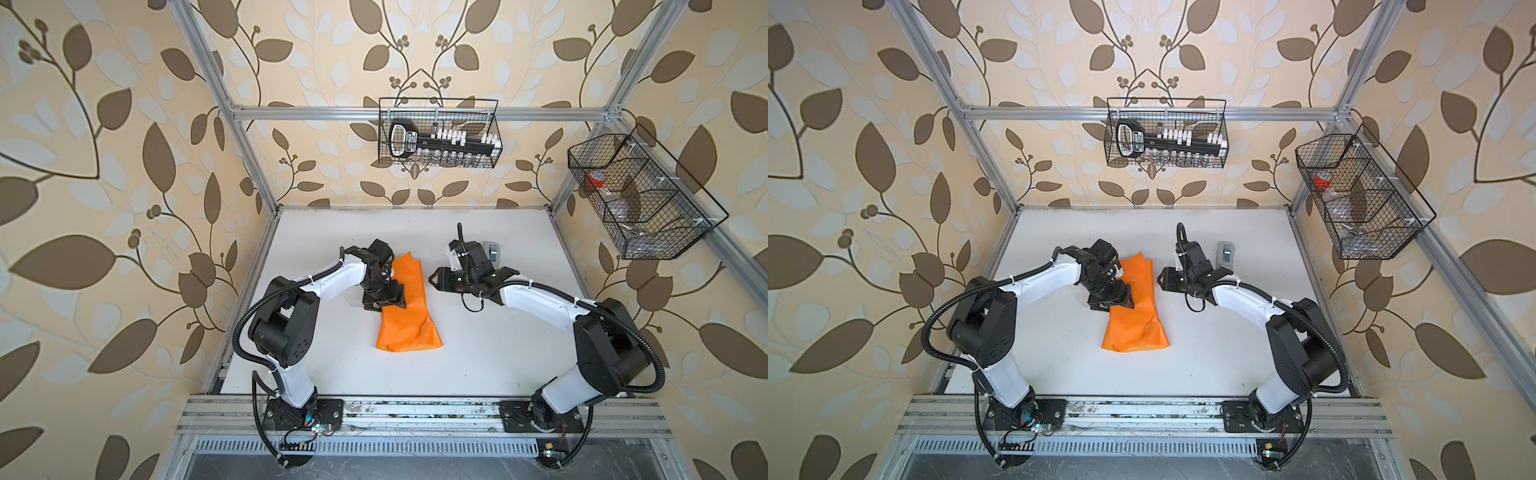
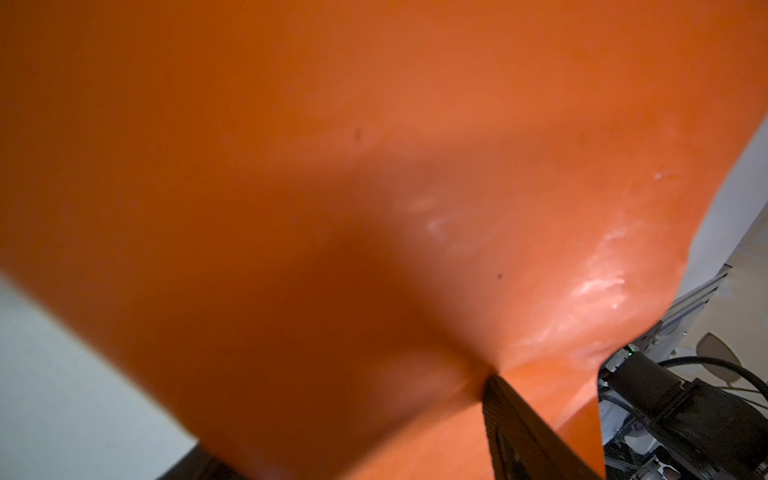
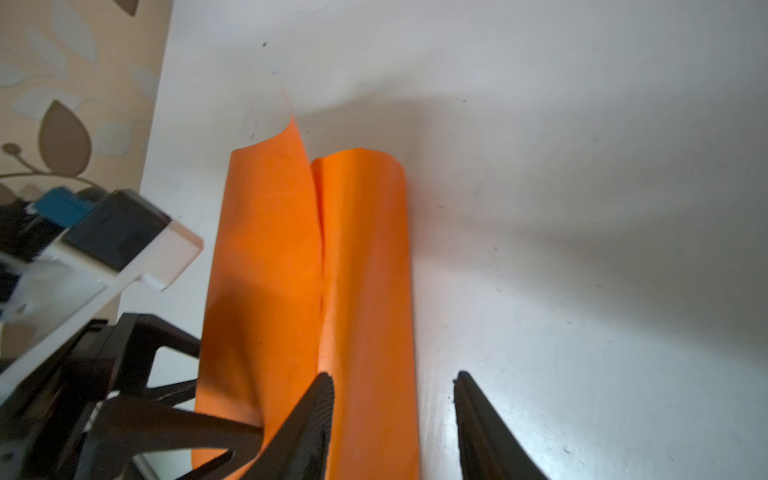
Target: Wrap the gift box in paper
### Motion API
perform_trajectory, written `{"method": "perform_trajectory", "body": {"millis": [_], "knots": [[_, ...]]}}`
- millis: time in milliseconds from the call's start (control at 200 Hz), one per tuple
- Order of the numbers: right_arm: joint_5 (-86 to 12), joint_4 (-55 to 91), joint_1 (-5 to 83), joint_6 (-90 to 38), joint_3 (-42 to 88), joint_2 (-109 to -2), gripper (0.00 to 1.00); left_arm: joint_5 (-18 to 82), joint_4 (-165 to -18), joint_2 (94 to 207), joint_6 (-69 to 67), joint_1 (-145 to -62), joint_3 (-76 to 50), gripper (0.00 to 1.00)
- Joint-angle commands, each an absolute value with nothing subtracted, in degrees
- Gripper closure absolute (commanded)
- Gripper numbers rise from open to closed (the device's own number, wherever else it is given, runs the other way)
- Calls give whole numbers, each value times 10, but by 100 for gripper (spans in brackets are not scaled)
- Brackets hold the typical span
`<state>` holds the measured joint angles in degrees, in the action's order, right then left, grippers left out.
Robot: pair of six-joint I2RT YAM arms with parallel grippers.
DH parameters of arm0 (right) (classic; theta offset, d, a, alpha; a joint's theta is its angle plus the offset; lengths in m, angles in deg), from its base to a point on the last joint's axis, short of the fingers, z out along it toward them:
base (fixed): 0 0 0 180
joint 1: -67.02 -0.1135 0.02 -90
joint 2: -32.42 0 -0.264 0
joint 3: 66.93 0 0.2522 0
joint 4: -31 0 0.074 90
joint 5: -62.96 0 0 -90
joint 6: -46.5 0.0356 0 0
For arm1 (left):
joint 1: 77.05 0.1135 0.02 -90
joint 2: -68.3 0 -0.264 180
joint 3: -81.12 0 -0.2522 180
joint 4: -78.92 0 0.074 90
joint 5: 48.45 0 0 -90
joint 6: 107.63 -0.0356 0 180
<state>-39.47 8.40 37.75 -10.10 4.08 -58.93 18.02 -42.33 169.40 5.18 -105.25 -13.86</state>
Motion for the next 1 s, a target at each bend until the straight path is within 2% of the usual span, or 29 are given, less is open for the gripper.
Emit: {"method": "perform_trajectory", "body": {"millis": [0,200,995], "knots": [[-465,103,369,-117,62,-610,56,206,-412,1718,45,-1065,-161,24],[-478,99,361,-122,81,-634,64,206,-411,1717,46,-1067,-160,24],[-489,100,336,-118,84,-663,83,210,-405,1715,47,-1066,-147,24]]}}
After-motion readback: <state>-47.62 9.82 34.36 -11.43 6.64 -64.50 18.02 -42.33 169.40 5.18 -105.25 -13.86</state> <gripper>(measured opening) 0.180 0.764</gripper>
